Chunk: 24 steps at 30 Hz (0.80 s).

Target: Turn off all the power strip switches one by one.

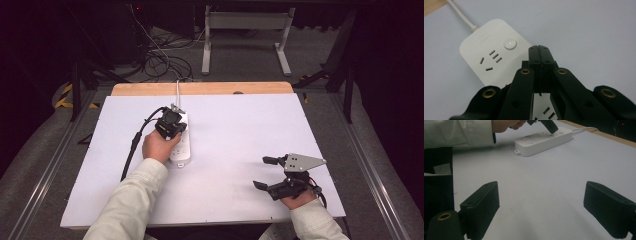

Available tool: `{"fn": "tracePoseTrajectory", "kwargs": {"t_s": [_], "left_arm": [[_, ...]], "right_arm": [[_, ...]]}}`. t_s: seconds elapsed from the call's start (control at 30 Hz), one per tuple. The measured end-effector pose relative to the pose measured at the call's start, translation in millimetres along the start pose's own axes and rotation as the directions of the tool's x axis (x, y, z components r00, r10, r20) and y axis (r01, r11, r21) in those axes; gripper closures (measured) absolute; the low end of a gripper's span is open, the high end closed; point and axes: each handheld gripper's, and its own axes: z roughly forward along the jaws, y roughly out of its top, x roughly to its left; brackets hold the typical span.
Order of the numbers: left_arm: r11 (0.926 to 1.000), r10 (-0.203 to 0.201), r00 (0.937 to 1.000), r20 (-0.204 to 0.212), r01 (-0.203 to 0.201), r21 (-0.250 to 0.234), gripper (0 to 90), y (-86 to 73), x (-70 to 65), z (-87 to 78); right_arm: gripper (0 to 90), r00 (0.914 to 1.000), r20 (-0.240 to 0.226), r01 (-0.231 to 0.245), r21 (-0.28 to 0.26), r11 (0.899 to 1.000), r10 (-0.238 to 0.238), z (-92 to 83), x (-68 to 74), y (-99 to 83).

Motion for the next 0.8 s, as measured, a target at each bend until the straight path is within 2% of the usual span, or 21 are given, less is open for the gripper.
{"fn": "tracePoseTrajectory", "kwargs": {"t_s": [0.23,0.33,0.5,0.63,0.8], "left_arm": [[0.9999,-0.013,0.9999,0.004,0.013,-0.001,90.0,-0.9,1.3,2.9],[1.0000,0.004,1.0000,-0.008,-0.004,0.003,90.0,-0.8,0.1,3.5],[0.9999,0.009,1.0000,-0.004,-0.009,0.007,90.0,-2.0,-0.6,5.2],[0.9998,0.021,0.9996,-0.017,-0.021,0.007,90.0,-1.9,-2.0,5.5],[1.0000,0.005,1.0000,-0.005,-0.005,0.006,90.0,-2.2,0.6,5.2]], "right_arm": [[13.6,1.0000,-0.003,-0.001,0.000,1.000,0.001,-0.2,0.0,-0.1],[13.6,1.0000,-0.002,0.001,0.001,1.000,-0.001,-0.4,0.2,0.0],[13.6,1.0000,-0.003,0.000,0.001,1.000,0.000,0.0,0.4,0.0],[13.6,1.0000,-0.001,0.001,0.001,1.000,-0.001,-0.4,0.5,0.0],[13.6,1.0000,-0.002,0.000,0.001,1.000,0.000,-0.4,0.8,0.1]]}}
